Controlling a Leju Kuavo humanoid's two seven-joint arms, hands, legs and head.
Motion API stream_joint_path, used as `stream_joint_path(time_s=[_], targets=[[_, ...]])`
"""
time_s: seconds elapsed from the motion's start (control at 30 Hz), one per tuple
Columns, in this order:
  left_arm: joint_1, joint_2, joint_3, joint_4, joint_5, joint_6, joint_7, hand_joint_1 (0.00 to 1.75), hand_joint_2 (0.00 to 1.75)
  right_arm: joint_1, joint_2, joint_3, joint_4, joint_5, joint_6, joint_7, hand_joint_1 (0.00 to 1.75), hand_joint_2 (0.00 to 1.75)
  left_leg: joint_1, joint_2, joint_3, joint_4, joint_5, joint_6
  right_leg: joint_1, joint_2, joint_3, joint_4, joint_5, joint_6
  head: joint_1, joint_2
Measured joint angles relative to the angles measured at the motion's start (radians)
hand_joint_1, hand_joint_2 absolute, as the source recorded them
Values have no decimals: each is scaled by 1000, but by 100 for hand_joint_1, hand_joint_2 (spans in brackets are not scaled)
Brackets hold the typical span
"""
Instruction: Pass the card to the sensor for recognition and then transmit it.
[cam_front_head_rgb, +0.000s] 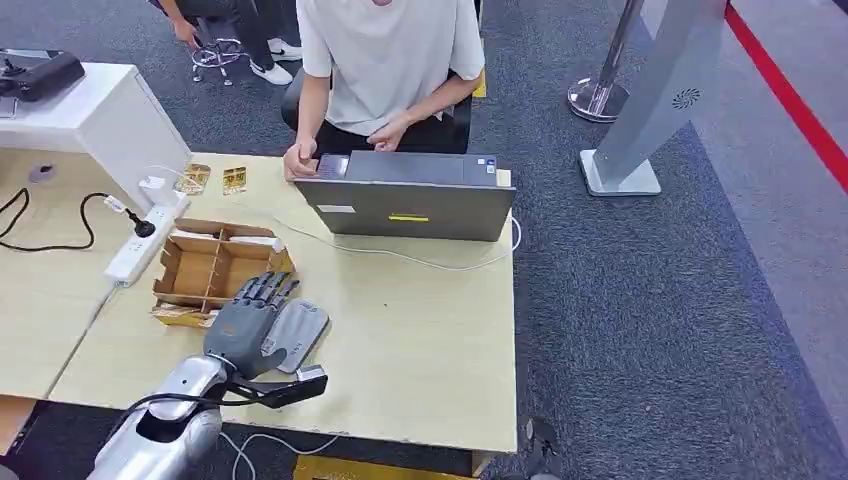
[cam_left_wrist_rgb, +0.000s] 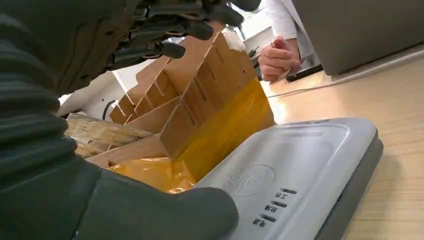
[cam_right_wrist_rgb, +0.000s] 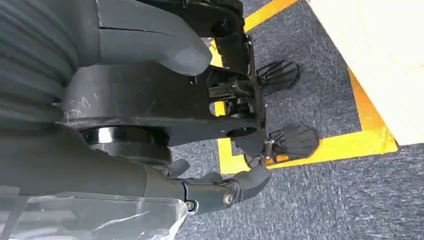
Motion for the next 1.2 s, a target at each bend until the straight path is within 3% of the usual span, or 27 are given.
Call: stream_joint_path(time_s=[0.17,0.5,0.67,0.83,0.9,1.03,1.1,1.2], targets=[[-17,1,-7,49,22,7,0,0,175,4,-6,-1,0,-1,2,0,0,175,0,-1,1,0,-1,0,0,-2,2,0,-1,0,0,0],[-5,1,-11,56,19,65,4,0,175,15,-14,-14,-1,-4,-2,-11,0,175,0,-2,4,0,0,0,0,-3,6,0,0,0,0,0],[35,1,-10,36,2,154,10,0,175,17,-17,-19,-1,-4,-5,-11,0,175,0,-2,5,0,0,0,0,-3,6,0,0,0,0,0],[59,1,-10,18,-5,189,0,0,175,17,-18,-19,-1,-3,-5,-10,0,175,0,-2,4,0,0,0,0,-3,6,0,0,0,0,0],[72,2,-9,12,-13,229,-19,0,175,17,-18,-19,-1,-2,-5,-9,0,175,0,-2,4,0,0,0,0,-3,6,0,0,0,0,0],[133,6,-3,-30,-52,417,-92,0,175,17,-18,-19,-1,7,-12,-9,0,175,0,-2,3,0,0,0,0,-3,5,0,-1,0,0,0],[172,22,-3,-68,-72,462,-120,0,175,16,-18,-19,-1,10,-14,-11,0,175,0,-2,3,0,0,0,0,-3,4,0,-1,0,0,0],[220,39,-2,-119,-91,476,-137,0,175,16,-18,-19,-1,13,-16,-11,0,175,0,-2,2,0,-1,0,0,-3,3,0,-2,1,0,0]])
